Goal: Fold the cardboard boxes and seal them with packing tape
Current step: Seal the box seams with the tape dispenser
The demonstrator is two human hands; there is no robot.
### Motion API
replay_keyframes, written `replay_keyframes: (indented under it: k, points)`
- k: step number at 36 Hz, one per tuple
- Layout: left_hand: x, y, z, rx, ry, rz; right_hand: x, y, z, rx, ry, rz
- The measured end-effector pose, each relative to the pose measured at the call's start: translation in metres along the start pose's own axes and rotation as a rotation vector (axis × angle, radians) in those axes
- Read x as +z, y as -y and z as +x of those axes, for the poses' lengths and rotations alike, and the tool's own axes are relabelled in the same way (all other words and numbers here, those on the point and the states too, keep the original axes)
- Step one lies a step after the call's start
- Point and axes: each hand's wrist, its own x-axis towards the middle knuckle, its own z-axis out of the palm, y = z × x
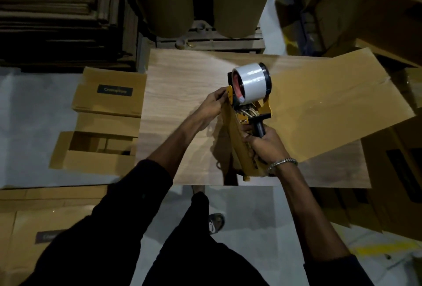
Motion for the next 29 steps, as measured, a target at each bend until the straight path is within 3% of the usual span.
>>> replay_keyframes:
  k: [9, 17, 20, 23, 29]
  points:
    - [-0.019, 0.016, 0.017, 0.196, 0.073, 0.144, -0.016, -0.002, -0.002, -0.026, 0.045, -0.050]
    - [-0.017, 0.017, 0.014, 0.287, -0.031, 0.199, -0.019, -0.030, -0.026, -0.011, -0.005, -0.138]
    - [-0.011, 0.019, -0.001, 0.405, -0.173, 0.377, -0.020, -0.035, -0.022, 0.024, -0.014, -0.112]
    - [-0.004, 0.035, -0.011, 0.600, -0.095, 0.621, -0.021, -0.038, -0.021, 0.041, -0.016, -0.093]
    - [0.003, 0.057, -0.020, 0.746, -0.054, 0.793, -0.019, -0.037, -0.022, 0.021, -0.020, -0.114]
